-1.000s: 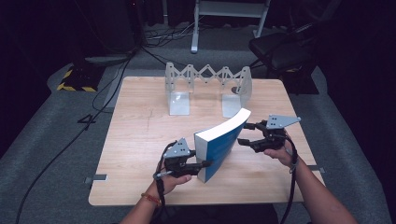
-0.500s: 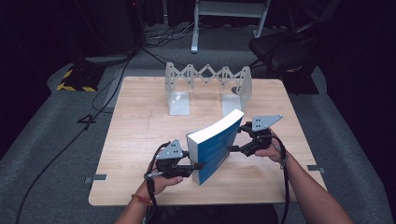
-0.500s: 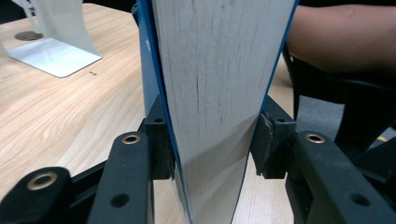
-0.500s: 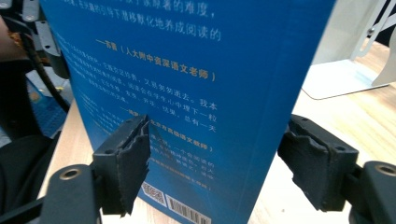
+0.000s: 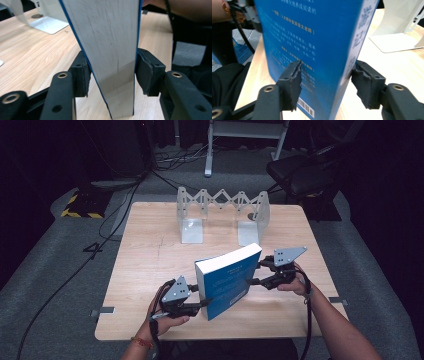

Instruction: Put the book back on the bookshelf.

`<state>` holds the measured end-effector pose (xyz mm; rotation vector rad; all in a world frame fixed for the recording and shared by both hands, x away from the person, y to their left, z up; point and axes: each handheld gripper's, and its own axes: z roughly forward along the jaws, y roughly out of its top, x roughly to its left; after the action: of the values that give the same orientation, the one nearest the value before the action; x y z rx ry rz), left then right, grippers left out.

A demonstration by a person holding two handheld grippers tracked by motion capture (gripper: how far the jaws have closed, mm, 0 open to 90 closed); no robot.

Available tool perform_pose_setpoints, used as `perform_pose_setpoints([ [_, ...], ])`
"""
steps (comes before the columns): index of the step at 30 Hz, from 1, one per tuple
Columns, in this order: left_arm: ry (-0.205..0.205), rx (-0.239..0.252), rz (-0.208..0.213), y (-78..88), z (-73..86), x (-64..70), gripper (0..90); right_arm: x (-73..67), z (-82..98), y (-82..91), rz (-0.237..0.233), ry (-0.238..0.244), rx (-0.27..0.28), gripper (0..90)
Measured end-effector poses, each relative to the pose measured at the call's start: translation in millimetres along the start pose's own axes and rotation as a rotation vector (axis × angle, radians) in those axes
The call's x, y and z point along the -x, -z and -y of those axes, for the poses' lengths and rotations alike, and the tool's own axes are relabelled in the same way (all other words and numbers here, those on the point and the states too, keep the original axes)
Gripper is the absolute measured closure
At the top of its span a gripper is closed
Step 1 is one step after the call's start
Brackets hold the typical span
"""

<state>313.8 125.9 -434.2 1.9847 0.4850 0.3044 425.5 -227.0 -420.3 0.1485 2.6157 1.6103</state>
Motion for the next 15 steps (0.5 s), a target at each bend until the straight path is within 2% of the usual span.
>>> perform_pose_setpoints([
  [2,-0.019,-0.028,-0.026,-1.0,0.4,4.2,48.4,-1.1,0.5,1.2,-0.003,0.004,0.0,45.8],
  [7,-0.026,-0.058,-0.039,-6.3,4.9,12.1,48.9,-5.1,1.4,8.3,-0.033,0.025,-0.019,47.8],
  [9,-0.033,-0.06,-0.046,-7.4,6.0,14.2,50.4,-5.3,0.9,8.3,-0.035,0.027,-0.023,47.5],
  [10,-0.032,-0.057,-0.052,-8.2,7.3,16.0,51.3,-6.1,-0.4,5.1,-0.03,0.032,-0.024,44.0],
  [12,-0.008,-0.037,-0.043,-8.9,10.9,16.9,53.5,-7.0,-1.4,-0.1,-0.033,0.035,-0.022,41.5],
  [14,-0.008,-0.034,-0.044,-9.1,11.2,17.1,54.1,-6.9,-1.7,-1.9,-0.037,0.036,-0.023,41.0],
  [15,-0.012,-0.05,-0.058,-8.9,9.2,19.0,54.5,-6.7,-1.8,-2.7,-0.041,0.035,-0.022,41.0],
])
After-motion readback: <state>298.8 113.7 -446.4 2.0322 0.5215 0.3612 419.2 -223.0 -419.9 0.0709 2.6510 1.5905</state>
